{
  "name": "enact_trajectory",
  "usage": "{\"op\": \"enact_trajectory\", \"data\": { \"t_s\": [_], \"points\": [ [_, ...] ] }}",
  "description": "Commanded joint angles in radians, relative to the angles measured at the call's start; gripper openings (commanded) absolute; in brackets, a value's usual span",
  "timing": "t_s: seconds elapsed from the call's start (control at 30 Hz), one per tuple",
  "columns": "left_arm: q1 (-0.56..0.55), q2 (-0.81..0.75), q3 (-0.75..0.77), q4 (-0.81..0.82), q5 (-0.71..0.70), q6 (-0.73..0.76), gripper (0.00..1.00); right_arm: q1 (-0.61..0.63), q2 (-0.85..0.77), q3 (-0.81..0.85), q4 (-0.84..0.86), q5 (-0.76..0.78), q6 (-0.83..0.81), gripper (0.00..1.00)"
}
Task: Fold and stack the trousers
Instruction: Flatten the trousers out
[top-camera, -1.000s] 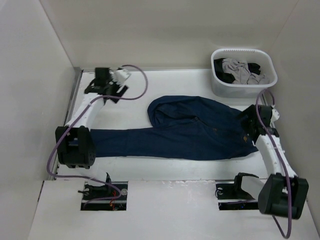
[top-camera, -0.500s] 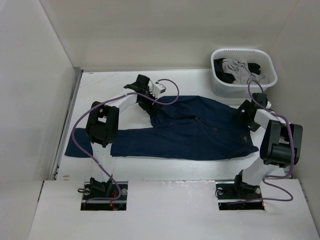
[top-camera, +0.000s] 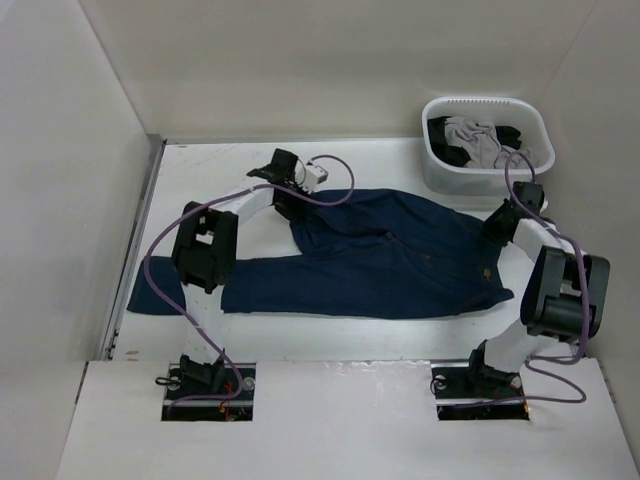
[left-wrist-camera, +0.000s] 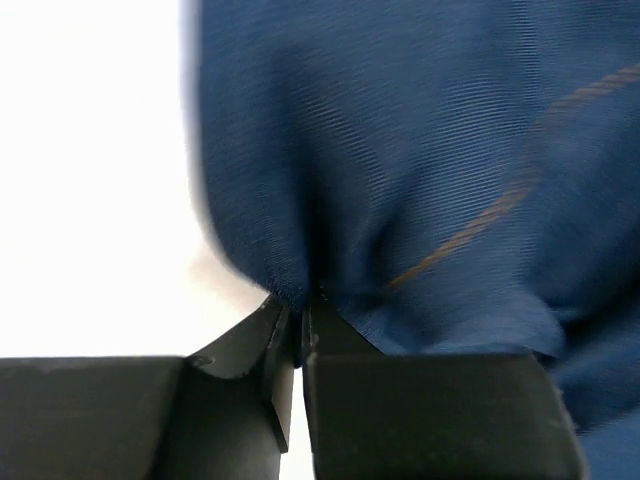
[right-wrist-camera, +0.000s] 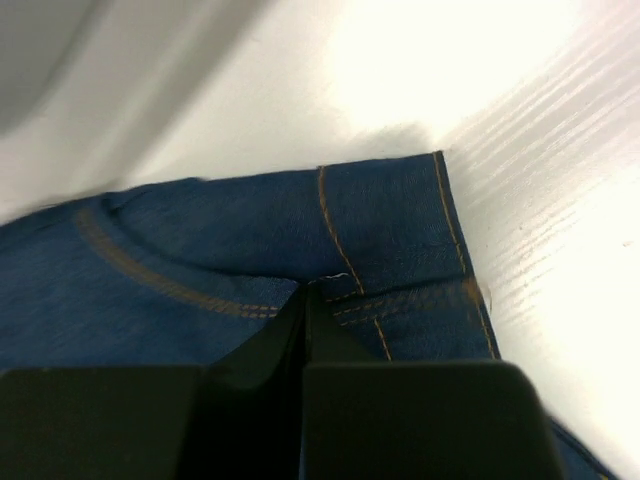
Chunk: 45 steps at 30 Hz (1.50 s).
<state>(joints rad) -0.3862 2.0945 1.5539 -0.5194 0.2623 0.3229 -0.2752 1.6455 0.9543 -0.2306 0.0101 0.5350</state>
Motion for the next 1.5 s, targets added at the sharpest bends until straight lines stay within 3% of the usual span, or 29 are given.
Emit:
{"op": "enact_trajectory", "data": {
  "t_s": [0.0, 0.1, 0.23, 0.4, 0.5, 0.7, 0.73, 0.77, 0.8, 0.83, 1.1, 1.33, 1.37, 1.43, 1.47],
  "points": [
    [0.111, -0.155, 0.070, 0.105, -0.229, 0.068, 0.00, -0.002, -0.145, -0.008, 0.097, -0.021, -0.006, 0.00],
    [0.158, -0.266, 0.112, 0.198, -0.330, 0.220, 0.00, 0.006, -0.231, -0.037, 0.119, -0.018, -0.017, 0.00],
    [0.136, -0.382, 0.089, 0.207, -0.373, 0.467, 0.00, 0.050, -0.320, -0.094, 0.132, -0.027, 0.006, 0.00],
    [0.050, -0.533, -0.142, 0.139, -0.437, 0.732, 0.01, 0.072, -0.421, -0.173, 0.137, -0.024, 0.022, 0.00],
    [0.005, -0.617, -0.323, 0.073, -0.456, 0.748, 0.01, 0.083, -0.463, -0.222, 0.139, -0.041, 0.028, 0.01],
    [-0.052, -0.700, -0.560, -0.117, -0.442, 0.589, 0.02, 0.182, -0.455, -0.223, 0.137, -0.075, -0.012, 0.46],
    [-0.049, -0.709, -0.580, -0.126, -0.436, 0.550, 0.03, 0.214, -0.440, -0.204, 0.129, -0.062, -0.024, 0.59],
    [-0.041, -0.715, -0.595, -0.129, -0.433, 0.520, 0.04, 0.234, -0.420, -0.189, 0.113, -0.050, -0.023, 0.89],
    [-0.036, -0.717, -0.606, -0.126, -0.434, 0.496, 0.06, 0.248, -0.403, -0.175, 0.085, -0.038, -0.012, 1.00],
    [-0.023, -0.718, -0.615, -0.114, -0.440, 0.475, 0.07, 0.251, -0.389, -0.170, 0.050, -0.023, 0.023, 1.00],
    [0.140, -0.628, -0.465, -0.021, -0.439, 0.331, 0.04, 0.238, -0.490, -0.351, 0.060, 0.114, 0.244, 1.00],
    [0.218, -0.404, -0.120, -0.028, -0.422, 0.303, 0.04, 0.241, -0.242, -0.319, 0.194, 0.061, 0.292, 1.00],
    [0.227, -0.374, -0.076, -0.039, -0.425, 0.298, 0.04, 0.241, -0.216, -0.315, 0.215, 0.036, 0.296, 0.87],
    [0.241, -0.328, -0.009, -0.063, -0.431, 0.297, 0.04, 0.224, -0.242, -0.334, 0.215, 0.028, 0.319, 0.16],
    [0.250, -0.309, 0.020, -0.079, -0.434, 0.297, 0.04, 0.196, -0.310, -0.371, 0.199, 0.048, 0.354, 0.01]
  ]
}}
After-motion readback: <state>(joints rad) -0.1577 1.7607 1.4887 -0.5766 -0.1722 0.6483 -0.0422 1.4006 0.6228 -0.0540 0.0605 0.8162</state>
